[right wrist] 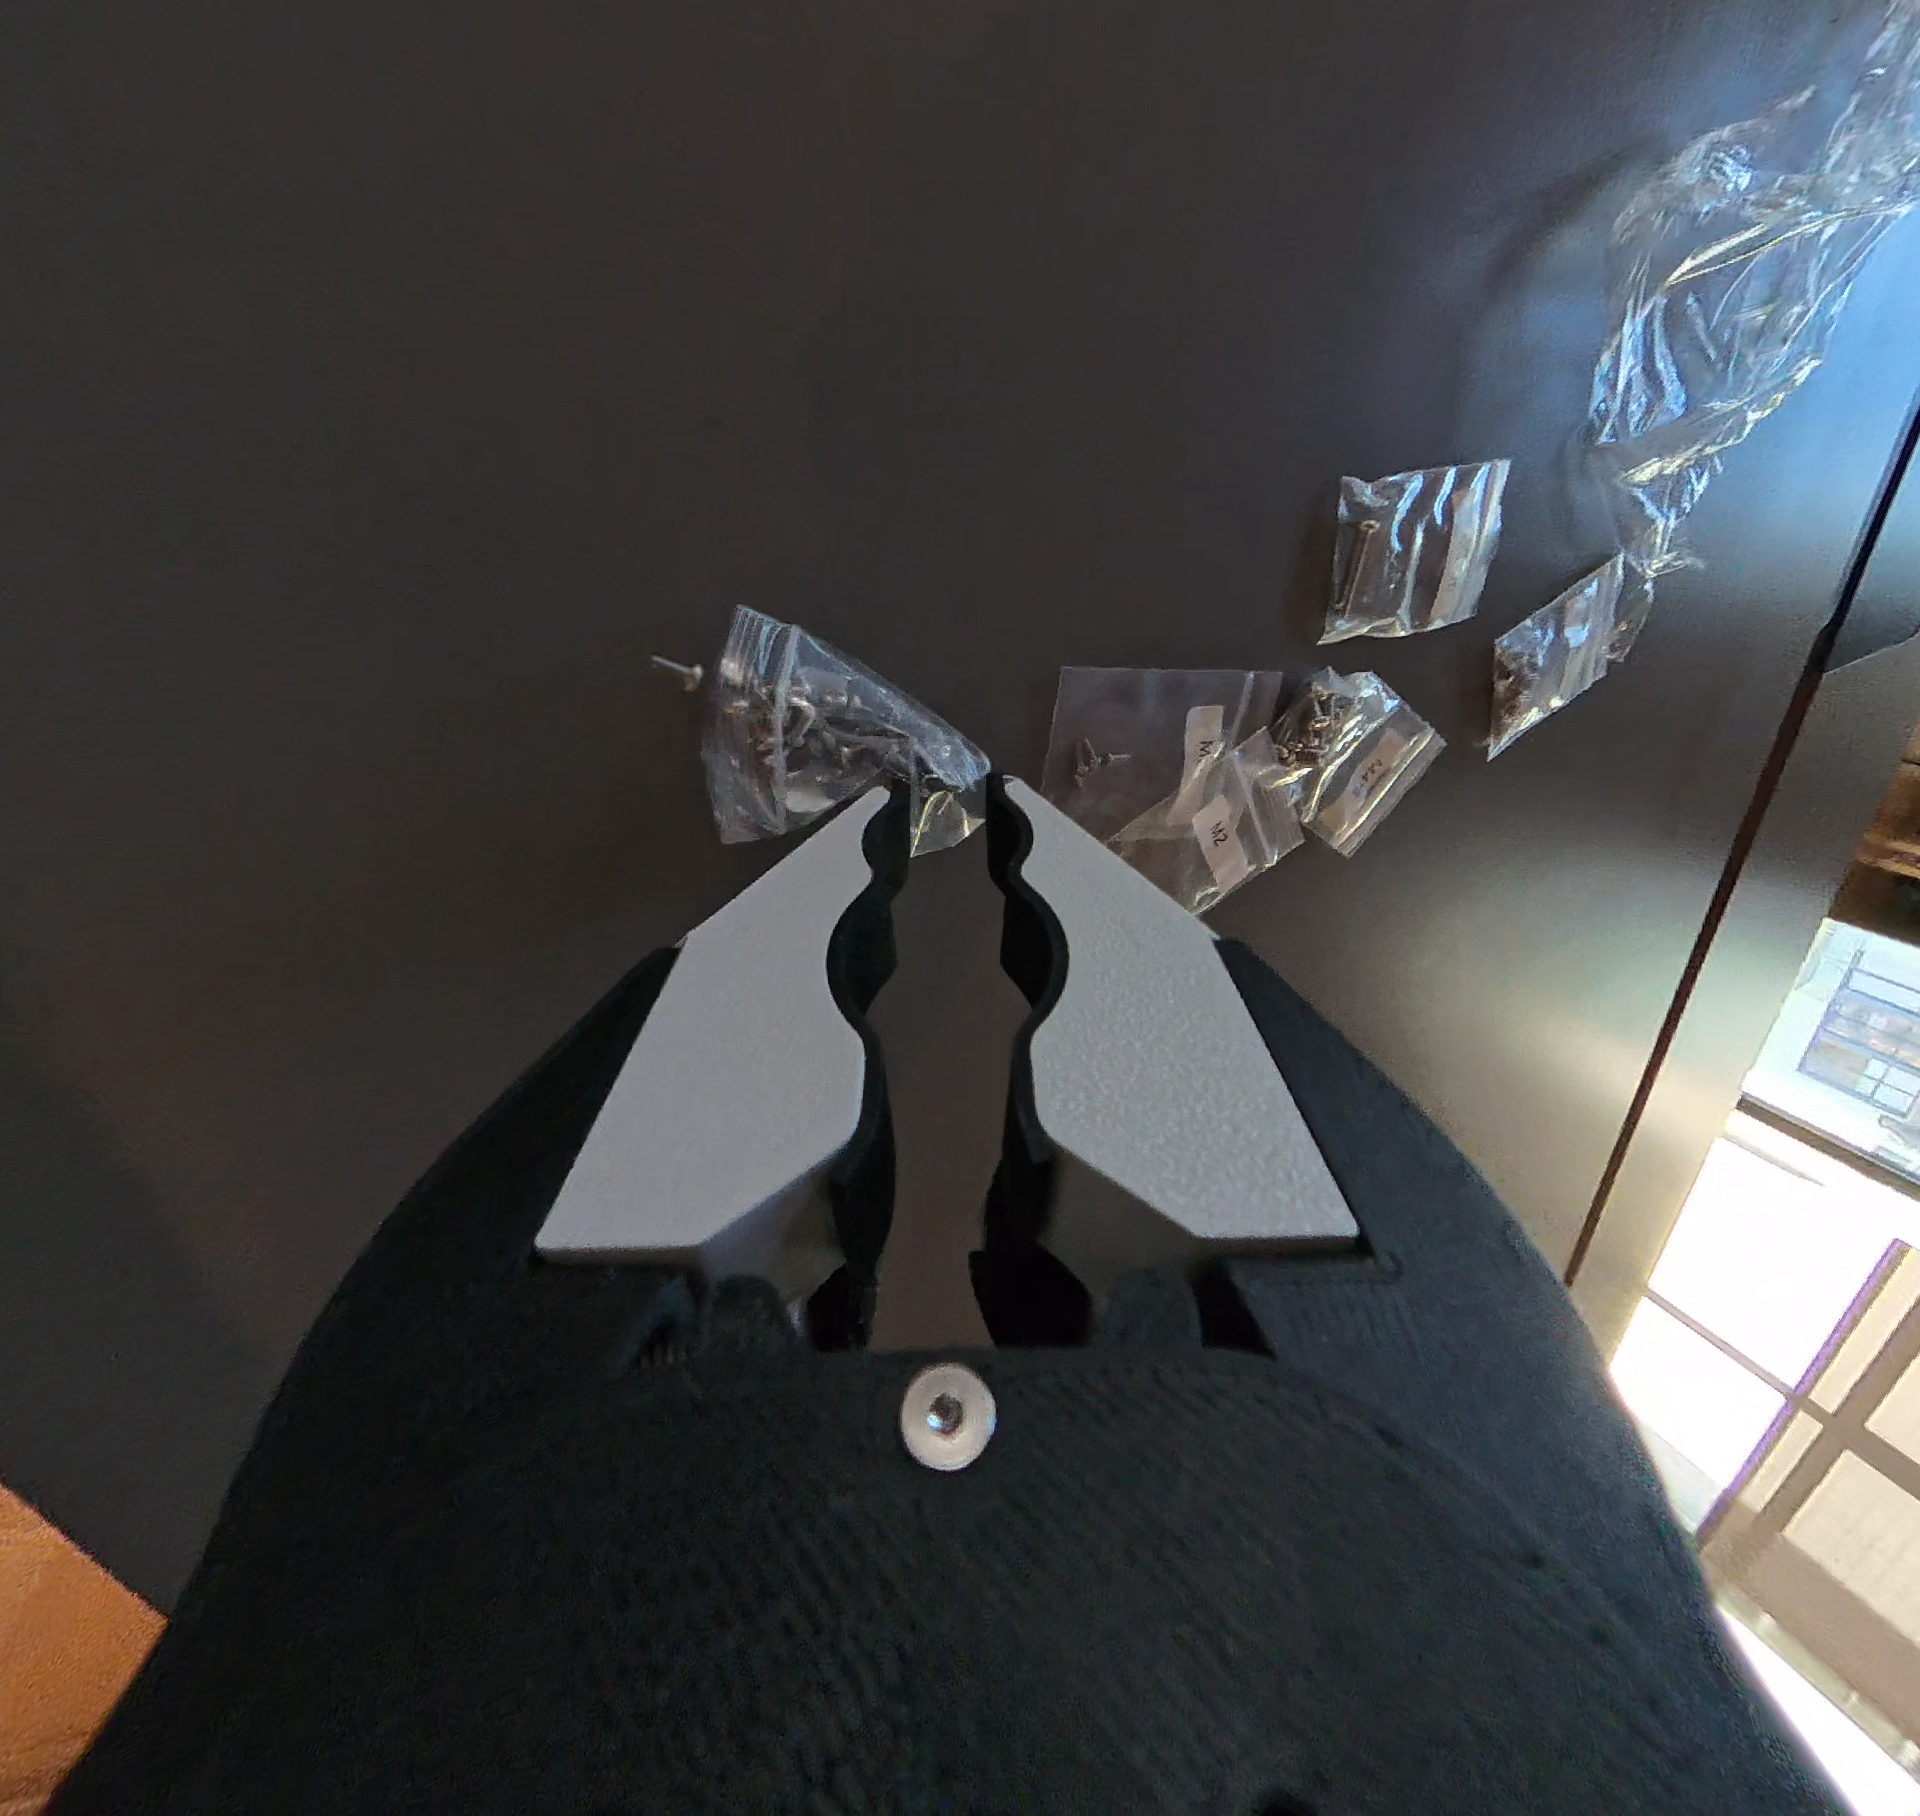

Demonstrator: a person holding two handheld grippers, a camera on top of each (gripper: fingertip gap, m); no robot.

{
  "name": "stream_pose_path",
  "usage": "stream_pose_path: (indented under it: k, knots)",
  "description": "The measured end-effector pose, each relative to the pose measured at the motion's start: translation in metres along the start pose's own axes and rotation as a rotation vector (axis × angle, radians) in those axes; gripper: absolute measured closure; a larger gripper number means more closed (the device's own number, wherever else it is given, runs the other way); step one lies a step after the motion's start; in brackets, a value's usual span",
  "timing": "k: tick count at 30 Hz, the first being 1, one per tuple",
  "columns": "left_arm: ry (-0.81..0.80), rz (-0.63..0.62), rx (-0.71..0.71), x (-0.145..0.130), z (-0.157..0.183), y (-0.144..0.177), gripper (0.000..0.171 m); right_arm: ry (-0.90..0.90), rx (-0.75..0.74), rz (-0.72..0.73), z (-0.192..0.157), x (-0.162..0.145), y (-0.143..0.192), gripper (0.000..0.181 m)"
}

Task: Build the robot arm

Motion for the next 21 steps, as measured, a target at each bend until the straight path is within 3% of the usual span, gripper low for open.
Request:
stream_pose_path:
  k: [10, 21]
  knots:
    - [0.006, 0.003, -0.006, 0.000, -0.001, 0.002, 0.164, -0.064, 0.080, 0.049, 0.002, -0.001, -0.002, 0.174]
    - [0.009, -0.003, -0.008, 0.001, -0.002, 0.003, 0.164, -0.515, 0.598, 0.173, 0.023, -0.027, -0.023, 0.176]
Point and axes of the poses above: each gripper's, where its closed fingertips meet, y back along the fingers, x out of its top, z = x × y across the jaws, the point moved 10 cm from there along y, back along the fingers, and after that the axes turned 14 degrees about -x, right-handed, at the moved point
